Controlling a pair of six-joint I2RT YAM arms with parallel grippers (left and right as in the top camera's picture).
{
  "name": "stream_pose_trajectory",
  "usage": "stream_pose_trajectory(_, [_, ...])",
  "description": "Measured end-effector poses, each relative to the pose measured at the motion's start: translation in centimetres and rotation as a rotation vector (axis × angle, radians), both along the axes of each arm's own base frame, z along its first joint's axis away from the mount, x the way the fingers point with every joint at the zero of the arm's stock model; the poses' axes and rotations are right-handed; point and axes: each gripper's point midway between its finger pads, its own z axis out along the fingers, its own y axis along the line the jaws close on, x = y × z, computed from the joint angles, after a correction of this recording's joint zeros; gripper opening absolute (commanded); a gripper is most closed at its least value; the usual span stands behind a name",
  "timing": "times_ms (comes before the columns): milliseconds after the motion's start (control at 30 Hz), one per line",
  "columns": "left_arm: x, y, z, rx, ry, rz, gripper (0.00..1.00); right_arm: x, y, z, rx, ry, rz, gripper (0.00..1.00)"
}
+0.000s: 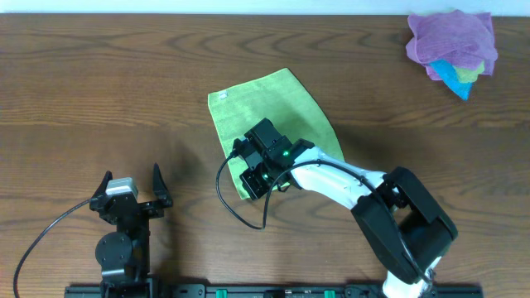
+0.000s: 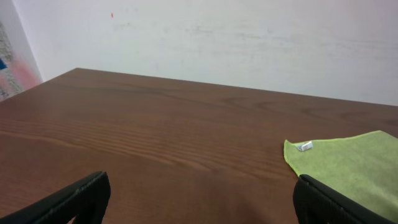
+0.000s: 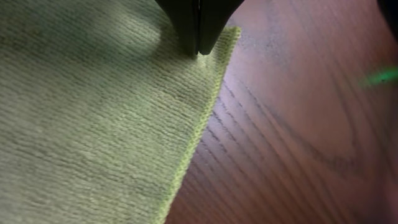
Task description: Fold the cloth
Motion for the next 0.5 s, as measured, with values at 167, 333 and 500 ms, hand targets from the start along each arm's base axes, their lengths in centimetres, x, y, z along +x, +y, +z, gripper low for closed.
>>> stream_pose_trajectory(167, [0.0, 0.0, 0.0, 0.0, 0.0, 0.0, 0.95, -0.5, -0.8, -1.0, -0.048, 0.028, -0.011, 0.01])
stream_pose_trajectory(333, [0.0, 0.0, 0.0, 0.0, 0.0, 0.0, 0.95, -0.9, -1.1, -1.2, -0.068, 0.065, -0.01, 0.01])
stream_pose_trajectory(500, [0.0, 0.0, 0.0, 0.0, 0.0, 0.0, 0.95, -2.1, -2.5, -1.3, -0.141, 0.126, -0.022, 0.01])
